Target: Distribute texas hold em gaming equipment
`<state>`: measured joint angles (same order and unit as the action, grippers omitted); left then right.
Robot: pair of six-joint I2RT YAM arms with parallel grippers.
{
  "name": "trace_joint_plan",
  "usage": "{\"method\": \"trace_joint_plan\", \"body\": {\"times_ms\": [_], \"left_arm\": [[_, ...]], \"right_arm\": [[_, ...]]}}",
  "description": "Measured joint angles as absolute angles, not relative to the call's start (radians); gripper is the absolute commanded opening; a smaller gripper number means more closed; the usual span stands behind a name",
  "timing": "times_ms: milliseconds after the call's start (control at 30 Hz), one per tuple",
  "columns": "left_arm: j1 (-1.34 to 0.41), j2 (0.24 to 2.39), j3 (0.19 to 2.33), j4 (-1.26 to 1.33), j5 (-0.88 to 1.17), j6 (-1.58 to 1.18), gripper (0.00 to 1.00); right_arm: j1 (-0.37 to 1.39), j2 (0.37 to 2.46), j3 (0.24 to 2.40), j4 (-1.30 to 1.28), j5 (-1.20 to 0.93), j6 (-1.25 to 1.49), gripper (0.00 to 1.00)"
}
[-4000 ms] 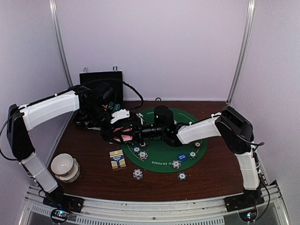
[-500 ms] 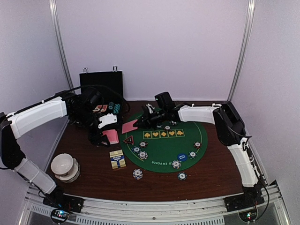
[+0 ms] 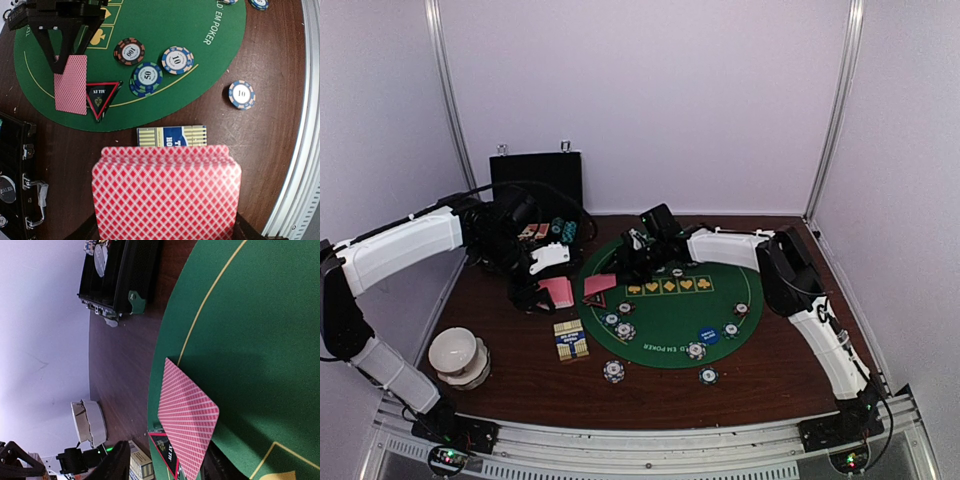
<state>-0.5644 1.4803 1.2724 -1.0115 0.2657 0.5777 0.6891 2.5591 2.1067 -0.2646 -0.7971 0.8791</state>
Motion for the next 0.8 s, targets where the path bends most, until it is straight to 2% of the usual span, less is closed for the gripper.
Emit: {"method": "trace_joint_plan", "body": {"times_ms": [167,333,500,667,800], "left_arm": [[-0.564,1.48,1.272,-1.012,0.266,0.578,0.0],[-0.564,1.481,1.272,-1.013,0.267,0.578,0.0],[-0.564,1.488,1.274,-1.013,0.266,0.577,0.0],[-0.564,1.505,1.288,-1.013,0.268,0.577,0.0],[-0.564,1.514,1.306,-1.013,0.27,0.577,0.0]], "right_arm": [[0.69,2.556,2.109,-0.297,-0.746,0.817,0.74],[0.69,2.505,2.088,-0.369,-0.689,0.744,0.82],[0.69,2.325,1.911,-0.327,-0.674,0.74,0.85],[0.706,2.128,1.697,-0.154,-0.715,0.821,0.87],[0.752,2.048,1.558,-0.004,-0.759,0.903,0.87]]}}
